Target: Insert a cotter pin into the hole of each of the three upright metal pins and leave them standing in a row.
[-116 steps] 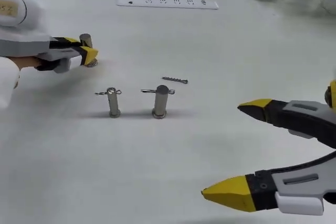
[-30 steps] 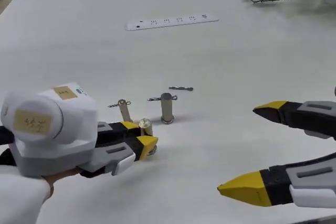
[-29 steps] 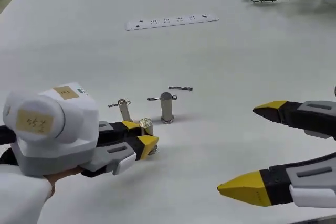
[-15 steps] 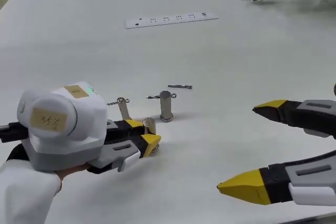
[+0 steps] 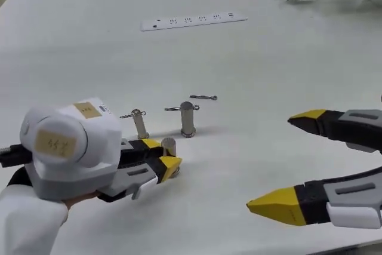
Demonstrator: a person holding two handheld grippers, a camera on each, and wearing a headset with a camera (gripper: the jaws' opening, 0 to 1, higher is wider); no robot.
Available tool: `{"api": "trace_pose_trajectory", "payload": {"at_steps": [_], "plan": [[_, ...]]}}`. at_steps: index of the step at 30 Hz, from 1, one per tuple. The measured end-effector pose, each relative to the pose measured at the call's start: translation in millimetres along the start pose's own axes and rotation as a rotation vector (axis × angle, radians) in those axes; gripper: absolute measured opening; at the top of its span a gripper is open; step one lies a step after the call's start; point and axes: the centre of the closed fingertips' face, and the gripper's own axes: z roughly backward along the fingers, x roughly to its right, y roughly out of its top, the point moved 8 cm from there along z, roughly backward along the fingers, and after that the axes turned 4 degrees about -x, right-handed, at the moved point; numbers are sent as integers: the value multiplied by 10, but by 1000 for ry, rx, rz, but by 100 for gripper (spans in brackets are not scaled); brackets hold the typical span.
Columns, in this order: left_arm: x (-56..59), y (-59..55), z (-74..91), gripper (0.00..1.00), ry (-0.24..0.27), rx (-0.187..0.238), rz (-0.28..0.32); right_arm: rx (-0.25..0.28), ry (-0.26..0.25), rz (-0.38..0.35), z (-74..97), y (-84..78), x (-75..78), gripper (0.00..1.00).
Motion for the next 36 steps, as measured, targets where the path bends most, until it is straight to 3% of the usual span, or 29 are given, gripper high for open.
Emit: {"api": "trace_pose_trajectory", "payload": {"at_steps": [7,14,15,16,20,21,27,31,36], "plan": [[-5,-22,7,10,-6,2,-21,-9,12,-3,-17,-2,-24,90],[-19,-25,3,11,-15,0,4,-19,16,0,-25,-1,-36,90],[-15,-30,10,12,-30,-8,44,-21,17,-1,-25,-2,-37,90],[-3,-25,16,15,-48,1,87,-23,17,0,-24,-3,-39,90],[-30,-49,111,33,-38,-17,43,-31,19,0,-17,-8,-45,90],[-37,-86,155,39,-25,-44,104,-33,21,0,-17,-11,-48,90],[10,-99,346,68,-80,-6,71,-55,31,5,-7,-35,-53,90],[70,-62,440,93,-125,30,90,-82,40,13,-11,-52,-39,90],[152,-58,545,99,-156,14,46,-95,10,33,0,-11,84,86]]}}
